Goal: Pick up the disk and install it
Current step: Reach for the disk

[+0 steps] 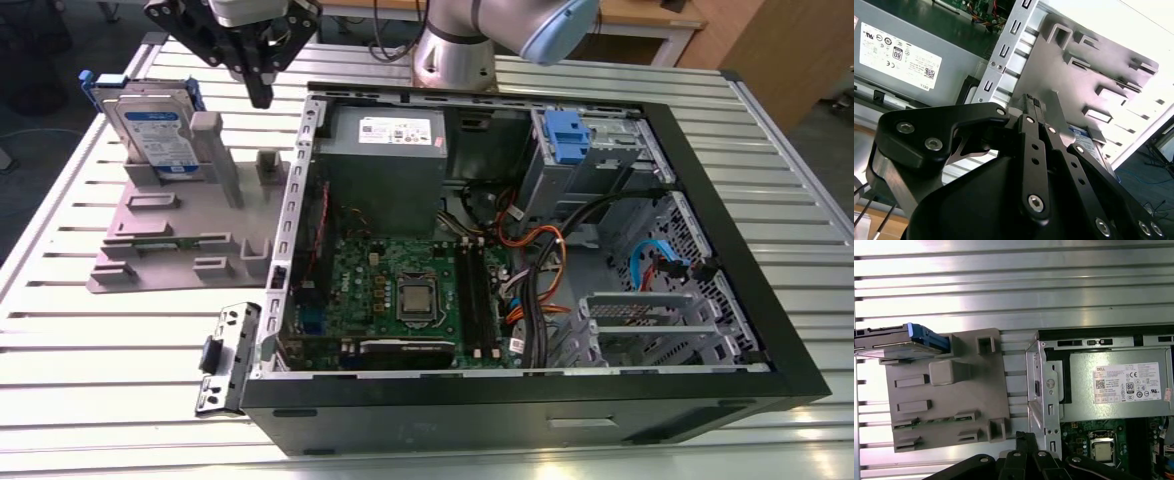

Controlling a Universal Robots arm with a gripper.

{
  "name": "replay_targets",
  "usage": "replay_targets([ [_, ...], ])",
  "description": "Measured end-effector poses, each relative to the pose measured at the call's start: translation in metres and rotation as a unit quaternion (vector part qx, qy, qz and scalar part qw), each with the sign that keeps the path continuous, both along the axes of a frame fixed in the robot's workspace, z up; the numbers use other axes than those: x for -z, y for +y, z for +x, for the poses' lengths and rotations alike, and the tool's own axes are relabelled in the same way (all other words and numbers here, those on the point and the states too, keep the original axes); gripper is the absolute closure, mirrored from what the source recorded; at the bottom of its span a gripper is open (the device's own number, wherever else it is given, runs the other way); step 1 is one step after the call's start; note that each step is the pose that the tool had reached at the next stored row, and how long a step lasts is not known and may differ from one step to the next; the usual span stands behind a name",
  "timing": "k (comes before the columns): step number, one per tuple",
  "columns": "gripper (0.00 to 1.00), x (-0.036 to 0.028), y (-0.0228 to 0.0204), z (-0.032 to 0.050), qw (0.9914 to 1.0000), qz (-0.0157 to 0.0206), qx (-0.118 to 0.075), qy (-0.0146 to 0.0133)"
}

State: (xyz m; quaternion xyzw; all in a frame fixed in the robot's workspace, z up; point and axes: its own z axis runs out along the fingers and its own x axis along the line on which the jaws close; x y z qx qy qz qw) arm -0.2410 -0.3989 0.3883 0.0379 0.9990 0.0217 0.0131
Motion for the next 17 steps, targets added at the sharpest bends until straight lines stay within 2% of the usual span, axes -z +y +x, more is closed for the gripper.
replay_targets([
  [17, 0.90, 0.0003, 0.0000, -0.0066, 1.00000, 0.0000, 0.000, 0.0000],
])
